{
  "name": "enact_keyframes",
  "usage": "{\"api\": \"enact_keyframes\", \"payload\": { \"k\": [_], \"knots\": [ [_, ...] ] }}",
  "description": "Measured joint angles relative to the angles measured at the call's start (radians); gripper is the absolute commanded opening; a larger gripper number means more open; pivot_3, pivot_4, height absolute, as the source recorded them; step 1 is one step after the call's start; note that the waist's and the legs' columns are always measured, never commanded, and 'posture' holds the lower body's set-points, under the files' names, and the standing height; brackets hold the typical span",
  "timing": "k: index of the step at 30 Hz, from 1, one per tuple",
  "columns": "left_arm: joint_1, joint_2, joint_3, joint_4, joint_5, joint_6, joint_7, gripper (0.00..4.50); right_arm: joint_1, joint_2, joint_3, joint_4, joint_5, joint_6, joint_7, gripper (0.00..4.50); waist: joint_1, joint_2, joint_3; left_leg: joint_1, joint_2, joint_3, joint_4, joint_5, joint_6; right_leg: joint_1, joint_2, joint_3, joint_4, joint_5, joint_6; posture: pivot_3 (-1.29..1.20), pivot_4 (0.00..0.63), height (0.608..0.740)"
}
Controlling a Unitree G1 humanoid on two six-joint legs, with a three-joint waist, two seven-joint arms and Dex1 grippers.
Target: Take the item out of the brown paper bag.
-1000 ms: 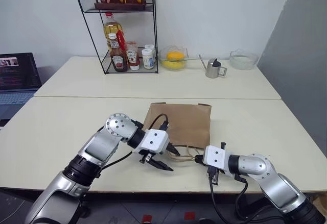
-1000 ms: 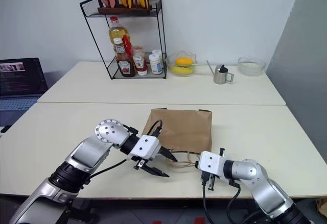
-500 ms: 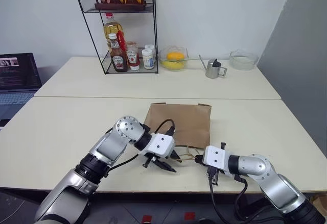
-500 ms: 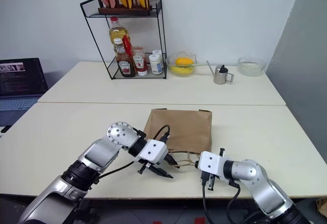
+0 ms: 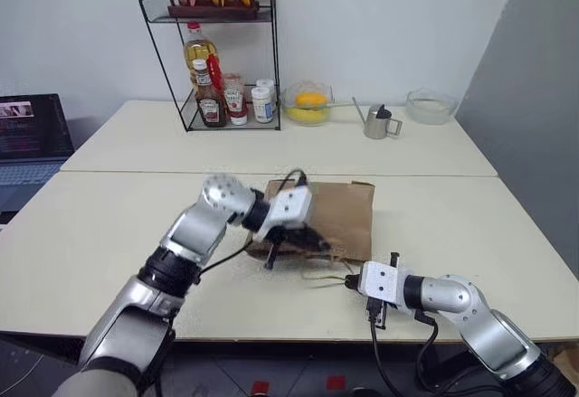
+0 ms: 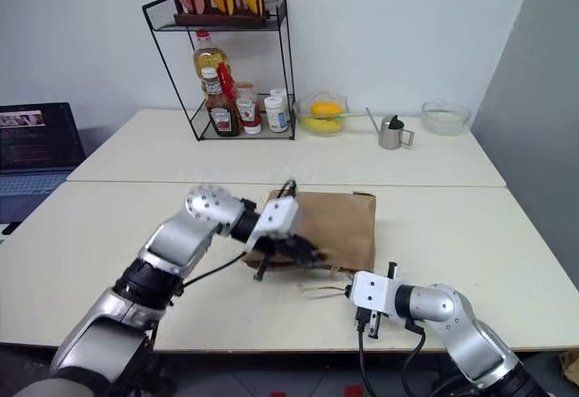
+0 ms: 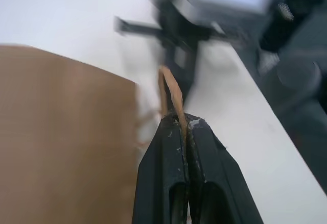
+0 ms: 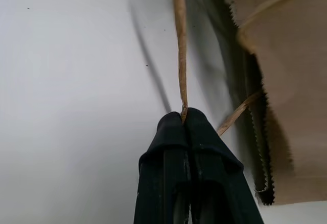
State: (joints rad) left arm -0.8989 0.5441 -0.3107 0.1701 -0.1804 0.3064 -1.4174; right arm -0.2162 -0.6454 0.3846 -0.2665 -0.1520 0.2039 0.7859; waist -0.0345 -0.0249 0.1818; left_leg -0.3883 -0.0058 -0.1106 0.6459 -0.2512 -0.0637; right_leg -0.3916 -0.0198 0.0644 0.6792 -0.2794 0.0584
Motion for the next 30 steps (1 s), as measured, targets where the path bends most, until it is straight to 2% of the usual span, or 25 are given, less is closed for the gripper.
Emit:
{"api": "enact_keyframes", "payload": {
  "k": [3,12,30],
  "knots": [
    [-0.035,0.000,0.018,0.052,0.001,0.008,0.032,0.04,-0.001,-0.003,0.005,0.007,-0.025,-0.028,0.001,0.00,0.000,0.000,0.000,0.003,0.000,0.000,-0.001,0.000,0.000,0.003,0.000,0.000,-0.001,0.000,0.000,0.00,0.150,0.740],
    [-0.170,-0.053,0.064,0.323,0.048,-0.148,0.187,0.04,-0.021,-0.020,0.020,0.034,-0.084,-0.116,0.014,0.00,0.002,-0.001,0.001,0.003,0.000,0.000,-0.001,0.000,0.000,0.003,0.000,0.000,-0.001,0.000,0.000,0.00,0.150,0.740],
    [-0.251,-0.081,0.109,0.454,0.053,-0.257,0.229,0.04,-0.008,-0.013,0.011,0.032,-0.103,-0.129,0.019,0.00,0.001,-0.001,0.000,0.004,0.000,0.000,-0.001,0.000,0.000,0.003,0.000,0.000,-0.001,0.000,0.000,0.00,0.150,0.740]
  ]
}}
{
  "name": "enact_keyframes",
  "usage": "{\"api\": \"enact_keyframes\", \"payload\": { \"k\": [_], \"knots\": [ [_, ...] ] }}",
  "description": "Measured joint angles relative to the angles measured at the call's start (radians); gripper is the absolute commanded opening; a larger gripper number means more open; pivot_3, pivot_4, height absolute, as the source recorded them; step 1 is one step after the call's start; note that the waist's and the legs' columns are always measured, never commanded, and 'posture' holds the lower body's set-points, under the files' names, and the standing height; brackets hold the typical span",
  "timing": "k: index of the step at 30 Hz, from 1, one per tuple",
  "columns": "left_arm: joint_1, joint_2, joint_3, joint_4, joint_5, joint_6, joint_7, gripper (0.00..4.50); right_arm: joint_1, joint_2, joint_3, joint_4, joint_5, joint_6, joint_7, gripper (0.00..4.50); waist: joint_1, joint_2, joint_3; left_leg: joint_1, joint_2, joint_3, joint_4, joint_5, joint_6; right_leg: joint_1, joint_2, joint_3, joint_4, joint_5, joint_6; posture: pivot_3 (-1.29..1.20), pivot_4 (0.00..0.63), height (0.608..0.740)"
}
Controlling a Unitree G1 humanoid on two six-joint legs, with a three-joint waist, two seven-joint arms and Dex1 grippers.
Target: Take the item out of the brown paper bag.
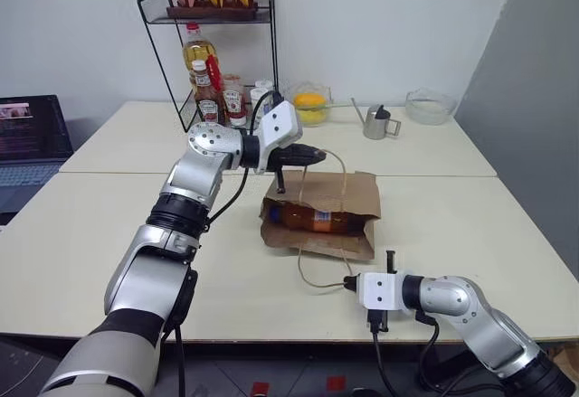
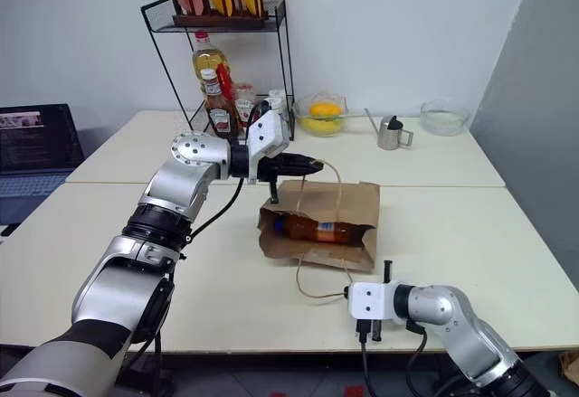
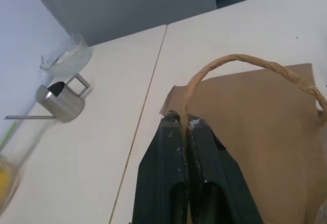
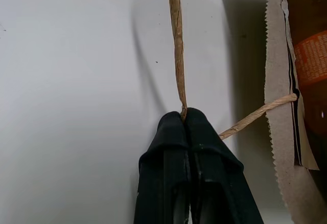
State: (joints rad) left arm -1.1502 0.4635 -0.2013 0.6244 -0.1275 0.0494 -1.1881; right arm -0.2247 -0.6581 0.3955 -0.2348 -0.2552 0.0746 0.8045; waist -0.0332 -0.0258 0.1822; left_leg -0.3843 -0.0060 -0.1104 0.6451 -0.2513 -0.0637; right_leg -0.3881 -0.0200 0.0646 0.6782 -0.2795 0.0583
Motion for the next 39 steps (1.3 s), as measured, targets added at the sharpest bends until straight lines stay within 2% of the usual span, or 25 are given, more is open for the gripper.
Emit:
{"api": "enact_keyframes", "payload": {
  "k": [7,13,14,17,22,26,30,33,35,39],
  "knots": [
    [-0.058,-0.020,0.033,0.094,0.024,-0.042,0.077,0.04,0.011,-0.007,-0.014,-0.020,0.007,0.018,0.019,0.00,0.002,0.000,0.000,0.000,-0.001,0.000,0.000,0.000,0.000,0.000,0.000,0.000,0.000,0.000,0.000,0.00,0.150,0.740],
    [-0.074,-0.033,0.055,0.093,0.023,-0.057,0.098,0.04,0.038,-0.034,-0.030,-0.083,0.044,0.086,0.068,0.00,0.002,0.000,0.000,-0.001,-0.001,0.000,0.000,0.000,0.000,0.000,-0.001,0.000,-0.001,0.000,0.000,0.00,0.150,0.740],
    [-0.067,-0.033,0.055,0.085,0.019,-0.053,0.088,0.00,0.042,-0.034,-0.035,-0.098,0.052,0.107,0.075,0.42,0.001,0.000,0.000,-0.001,-0.001,0.000,0.000,0.000,0.000,0.000,-0.001,0.000,-0.001,0.000,0.000,0.00,0.150,0.740],
    [-0.040,-0.035,0.055,0.037,0.009,-0.026,0.059,0.00,0.052,-0.039,-0.063,-0.149,0.115,0.207,0.115,1.20,0.001,0.000,0.000,-0.001,0.000,0.000,0.000,0.000,0.000,0.000,-0.001,0.000,-0.001,0.000,0.000,0.00,0.150,0.740],
    [-0.004,-0.036,0.055,-0.057,-0.020,0.036,0.013,0.00,0.055,-0.054,-0.143,-0.290,0.257,0.397,0.168,2.97,0.001,0.000,0.001,-0.001,0.000,-0.001,0.000,0.000,0.000,-0.001,-0.001,0.000,-0.001,0.000,0.000,0.00,0.150,0.740],
    [0.017,-0.032,0.055,-0.114,-0.031,0.082,-0.008,0.00,-0.004,-0.050,-0.257,-0.402,0.443,0.624,0.180,4.43,0.001,0.000,0.001,-0.001,0.000,-0.001,0.000,0.000,0.000,0.000,-0.001,0.000,0.000,0.000,0.000,0.00,0.150,0.740],
    [0.023,-0.034,0.055,-0.128,-0.032,0.099,-0.015,0.00,-0.162,-0.012,-0.432,-0.450,0.672,0.883,0.152,4.48,0.001,0.000,0.001,-0.001,0.000,-0.002,0.000,0.000,0.000,0.000,0.000,-0.001,0.000,0.002,-0.003,0.00,0.150,0.740],
    [0.023,-0.033,0.055,-0.129,-0.031,0.101,-0.015,0.00,-0.206,0.025,-0.483,-0.447,0.763,0.986,0.106,4.48,0.001,0.000,0.001,-0.002,0.000,-0.002,-0.001,0.000,0.000,-0.001,0.000,-0.001,-0.001,0.002,-0.003,0.00,0.150,0.740],
    [0.022,-0.037,0.055,-0.128,-0.031,0.101,-0.011,0.00,-0.232,0.073,-0.466,-0.428,0.778,1.012,0.048,4.48,0.001,0.000,0.001,-0.002,0.000,-0.001,-0.001,0.000,0.000,-0.001,-0.001,-0.001,-0.001,0.002,-0.003,0.00,0.150,0.740],
    [0.019,-0.039,0.056,-0.116,-0.030,0.098,0.003,0.00,-0.258,0.136,-0.355,-0.382,0.746,1.006,-0.059,4.48,-0.001,0.000,0.001,-0.002,0.000,-0.001,-0.001,0.000,0.000,-0.002,0.000,-0.001,-0.001,0.002,-0.003,0.00,0.150,0.740]
  ]
}}
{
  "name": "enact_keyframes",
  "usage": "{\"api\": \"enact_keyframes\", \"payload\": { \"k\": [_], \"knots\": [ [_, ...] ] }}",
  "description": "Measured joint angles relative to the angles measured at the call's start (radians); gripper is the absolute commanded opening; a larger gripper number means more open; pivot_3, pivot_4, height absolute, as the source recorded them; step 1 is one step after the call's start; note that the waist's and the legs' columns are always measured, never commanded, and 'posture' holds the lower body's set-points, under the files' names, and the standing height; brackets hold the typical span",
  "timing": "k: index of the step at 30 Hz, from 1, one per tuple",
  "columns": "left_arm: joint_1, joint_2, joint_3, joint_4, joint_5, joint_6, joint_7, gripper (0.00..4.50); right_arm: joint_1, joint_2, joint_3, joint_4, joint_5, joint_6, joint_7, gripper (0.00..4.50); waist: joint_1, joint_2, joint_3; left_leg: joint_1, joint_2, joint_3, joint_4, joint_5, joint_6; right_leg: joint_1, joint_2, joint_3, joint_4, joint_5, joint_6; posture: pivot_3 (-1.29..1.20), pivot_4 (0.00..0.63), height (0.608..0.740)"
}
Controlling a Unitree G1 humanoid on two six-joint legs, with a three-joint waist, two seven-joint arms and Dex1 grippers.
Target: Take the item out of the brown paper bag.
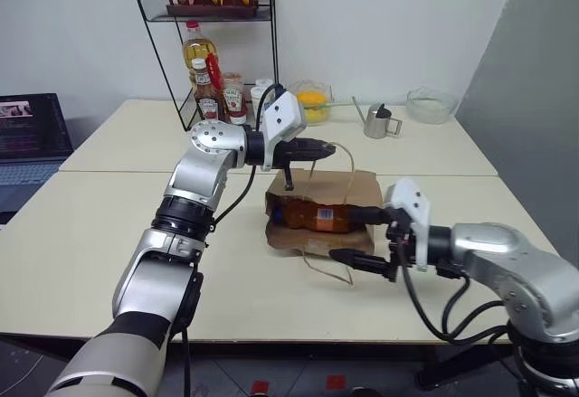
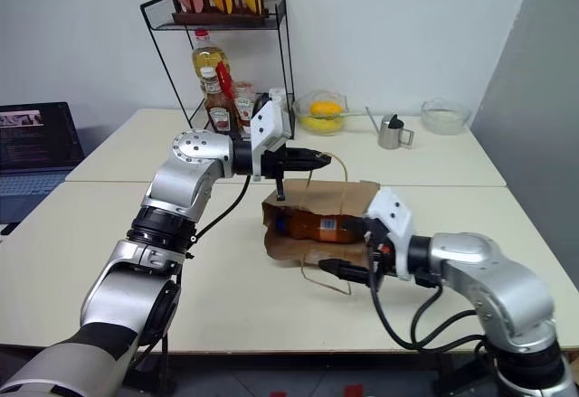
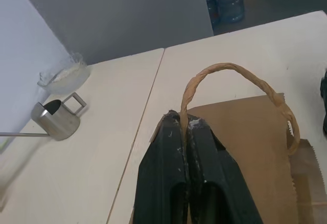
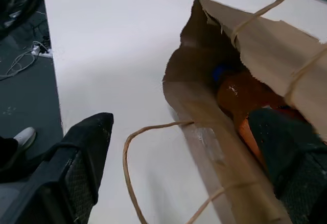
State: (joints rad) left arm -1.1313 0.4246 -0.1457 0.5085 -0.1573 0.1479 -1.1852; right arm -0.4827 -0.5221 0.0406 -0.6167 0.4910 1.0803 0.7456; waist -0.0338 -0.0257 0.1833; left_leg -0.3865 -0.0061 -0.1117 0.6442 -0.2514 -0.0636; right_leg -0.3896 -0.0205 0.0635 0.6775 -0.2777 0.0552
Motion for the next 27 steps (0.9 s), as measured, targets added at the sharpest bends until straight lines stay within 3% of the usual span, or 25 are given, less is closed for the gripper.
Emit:
{"api": "enact_keyframes", "payload": {
  "k": [6,10,17,27],
  "knots": [
    [-0.017,-0.002,0.004,0.037,0.005,-0.009,0.036,0.00,-0.031,0.081,0.153,0.103,-0.065,-0.040,-0.104,4.48,-0.001,0.000,0.000,0.000,0.000,0.000,0.000,0.000,0.000,0.000,0.000,0.000,0.000,0.000,0.000,0.00,0.150,0.740],
    [-0.018,-0.008,0.005,0.039,0.004,-0.010,0.038,0.00,-0.110,0.202,0.169,0.233,-0.149,-0.058,-0.248,4.48,-0.003,0.000,0.000,0.000,0.000,0.000,0.000,0.000,0.000,-0.001,0.000,0.000,0.001,0.000,0.000,0.00,0.150,0.740],
    [-0.017,-0.009,0.005,0.035,0.004,-0.010,0.039,0.00,-0.156,0.300,0.181,0.339,-0.225,-0.067,-0.378,4.48,-0.007,0.000,0.000,-0.006,0.000,0.000,0.001,0.000,0.000,-0.007,0.000,0.000,0.002,0.000,0.000,0.00,0.150,0.740],
    [-0.009,-0.013,0.005,0.005,0.003,-0.006,0.040,0.00,-0.205,0.243,0.357,0.499,-0.475,-0.320,-0.420,4.48,-0.018,0.000,0.000,-0.013,0.000,0.001,0.001,0.000,0.000,-0.015,0.000,0.001,0.003,0.001,-0.001,0.00,0.150,0.740]
  ]
}}
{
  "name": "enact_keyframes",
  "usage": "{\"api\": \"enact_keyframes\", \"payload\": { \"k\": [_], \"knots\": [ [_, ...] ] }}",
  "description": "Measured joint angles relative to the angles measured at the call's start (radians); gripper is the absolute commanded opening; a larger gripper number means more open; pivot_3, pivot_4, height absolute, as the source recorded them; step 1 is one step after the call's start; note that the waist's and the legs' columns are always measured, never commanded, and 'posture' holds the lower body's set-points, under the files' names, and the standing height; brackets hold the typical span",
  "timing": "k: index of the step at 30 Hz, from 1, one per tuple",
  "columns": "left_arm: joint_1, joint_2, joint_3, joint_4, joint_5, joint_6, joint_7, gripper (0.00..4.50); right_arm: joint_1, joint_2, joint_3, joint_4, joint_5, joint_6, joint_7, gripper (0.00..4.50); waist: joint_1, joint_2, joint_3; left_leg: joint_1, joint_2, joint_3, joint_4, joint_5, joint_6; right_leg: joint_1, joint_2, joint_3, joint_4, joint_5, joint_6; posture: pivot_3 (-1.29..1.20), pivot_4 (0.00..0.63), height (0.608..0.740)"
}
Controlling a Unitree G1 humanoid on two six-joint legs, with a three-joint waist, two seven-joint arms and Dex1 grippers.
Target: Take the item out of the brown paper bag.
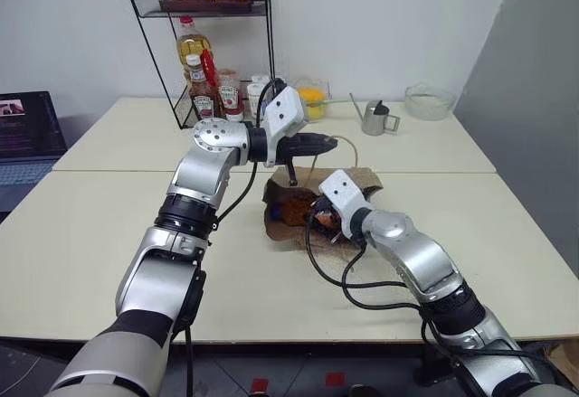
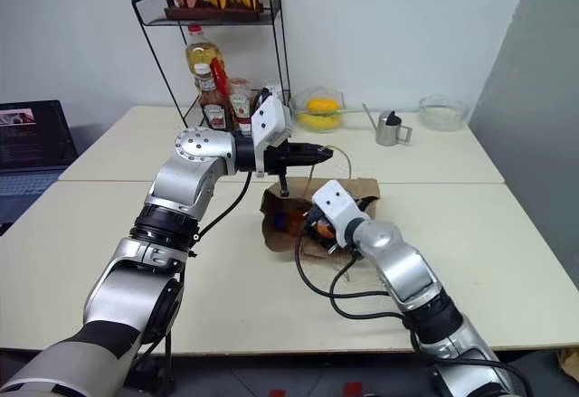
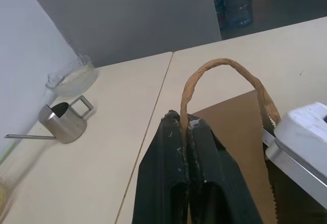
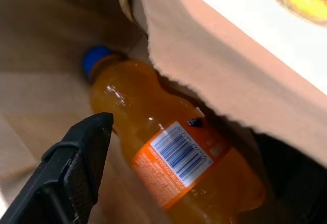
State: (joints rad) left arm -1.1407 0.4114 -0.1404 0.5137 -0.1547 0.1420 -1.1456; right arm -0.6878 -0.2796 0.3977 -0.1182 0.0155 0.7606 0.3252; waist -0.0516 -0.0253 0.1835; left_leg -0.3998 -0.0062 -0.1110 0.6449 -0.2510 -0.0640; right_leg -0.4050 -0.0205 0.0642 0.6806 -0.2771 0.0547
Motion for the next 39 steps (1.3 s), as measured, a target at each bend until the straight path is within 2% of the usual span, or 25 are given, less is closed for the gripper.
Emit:
{"api": "enact_keyframes", "payload": {
  "k": [6,13,27,38,39],
  "knots": [
    [0.000,0.004,0.001,0.000,0.000,0.000,0.002,0.00,0.039,-0.073,0.062,-0.024,-0.092,-0.126,0.042,4.48,-0.003,0.000,0.000,0.000,0.000,0.000,0.000,0.000,0.000,0.000,0.000,0.000,0.000,0.000,0.000,0.00,0.150,0.740],
    [0.000,0.004,0.001,0.001,0.000,-0.002,0.009,0.00,0.067,-0.170,0.187,-0.018,-0.280,-0.358,0.095,4.48,-0.006,0.000,0.000,0.000,0.000,0.000,0.000,0.000,0.000,0.000,0.000,0.000,0.000,0.000,0.000,0.00,0.150,0.740],
    [-0.001,-0.003,0.002,0.013,0.001,-0.018,0.019,0.00,-0.080,-0.111,0.251,0.280,-0.495,-0.459,0.210,4.48,-0.005,0.000,0.000,0.000,0.000,0.000,0.000,0.000,0.000,0.000,0.000,0.000,0.000,0.000,0.000,0.00,0.150,0.740],
    [-0.001,-0.004,0.002,0.015,0.001,-0.019,0.023,0.00,-0.155,-0.074,0.252,0.363,-0.555,-0.479,0.326,4.48,-0.006,0.000,0.000,0.001,0.000,0.000,0.001,0.000,0.000,0.001,0.000,0.000,0.000,0.000,0.000,0.00,0.150,0.740],
    [-0.001,-0.004,0.002,0.015,0.001,-0.019,0.023,0.00,-0.159,-0.072,0.252,0.373,-0.560,-0.489,0.326,4.31,-0.006,0.000,0.000,0.001,0.000,0.000,0.001,0.000,0.000,0.001,0.000,0.000,0.001,0.000,0.000,0.00,0.150,0.740]
  ]
}}
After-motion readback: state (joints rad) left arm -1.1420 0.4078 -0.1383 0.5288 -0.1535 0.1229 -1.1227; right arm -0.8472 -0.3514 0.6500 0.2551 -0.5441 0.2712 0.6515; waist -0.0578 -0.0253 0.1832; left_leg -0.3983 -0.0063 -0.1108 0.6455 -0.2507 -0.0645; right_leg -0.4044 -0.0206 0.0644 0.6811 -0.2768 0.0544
